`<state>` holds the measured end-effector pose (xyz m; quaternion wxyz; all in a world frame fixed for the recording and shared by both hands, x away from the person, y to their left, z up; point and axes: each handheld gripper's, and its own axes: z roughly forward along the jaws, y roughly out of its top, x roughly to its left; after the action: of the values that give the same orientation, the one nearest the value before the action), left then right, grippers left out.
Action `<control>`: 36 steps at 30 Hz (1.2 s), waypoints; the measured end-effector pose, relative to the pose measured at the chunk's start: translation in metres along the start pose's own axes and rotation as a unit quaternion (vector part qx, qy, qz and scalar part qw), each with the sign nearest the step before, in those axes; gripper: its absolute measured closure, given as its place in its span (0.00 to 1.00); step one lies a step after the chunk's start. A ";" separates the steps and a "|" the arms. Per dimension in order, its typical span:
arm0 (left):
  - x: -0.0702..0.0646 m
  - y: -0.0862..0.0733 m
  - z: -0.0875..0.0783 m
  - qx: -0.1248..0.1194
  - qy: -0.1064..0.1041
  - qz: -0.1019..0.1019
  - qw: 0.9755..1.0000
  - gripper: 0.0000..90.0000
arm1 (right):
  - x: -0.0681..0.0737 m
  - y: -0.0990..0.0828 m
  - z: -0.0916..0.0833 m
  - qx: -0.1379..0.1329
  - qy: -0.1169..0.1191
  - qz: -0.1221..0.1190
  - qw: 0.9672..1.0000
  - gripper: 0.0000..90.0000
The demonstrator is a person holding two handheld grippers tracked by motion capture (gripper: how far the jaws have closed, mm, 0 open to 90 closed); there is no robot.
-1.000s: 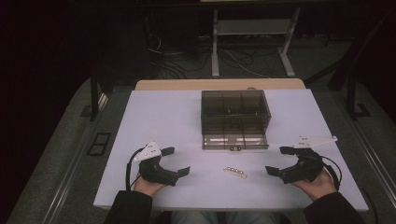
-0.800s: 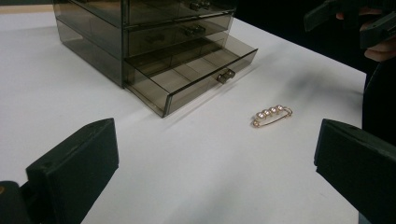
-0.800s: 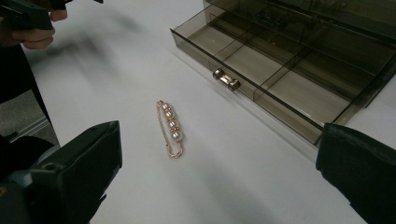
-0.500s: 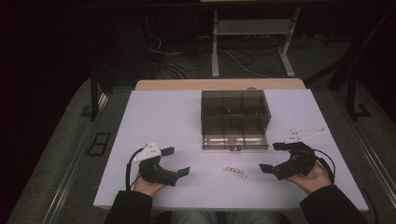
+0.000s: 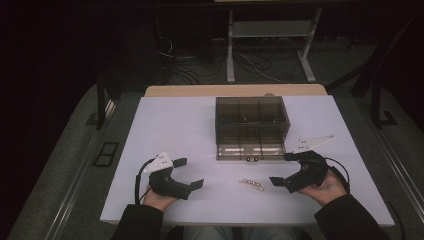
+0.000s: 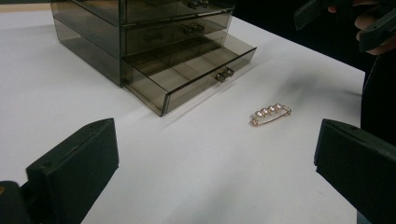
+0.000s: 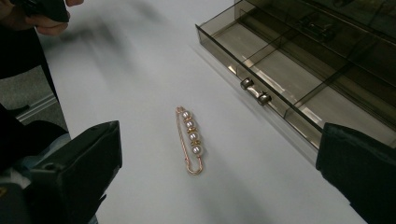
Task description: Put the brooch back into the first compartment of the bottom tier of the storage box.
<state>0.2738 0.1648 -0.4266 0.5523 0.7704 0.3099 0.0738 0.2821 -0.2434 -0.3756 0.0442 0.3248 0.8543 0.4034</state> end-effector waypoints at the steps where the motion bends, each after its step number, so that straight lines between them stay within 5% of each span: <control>1: 0.000 0.000 0.000 0.000 0.000 0.000 1.000 0.00 | 0.001 0.001 0.001 0.000 0.001 -0.001 1.000 0.00; 36: -0.001 0.000 0.001 0.005 -0.005 0.005 1.000 0.00 | 0.015 0.011 0.046 0.058 0.028 -0.034 0.997 0.00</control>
<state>0.2737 0.1633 -0.4272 0.5497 0.7749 0.3037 0.0711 0.2914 -0.1988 -0.3953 0.0154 0.2862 0.8877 0.3604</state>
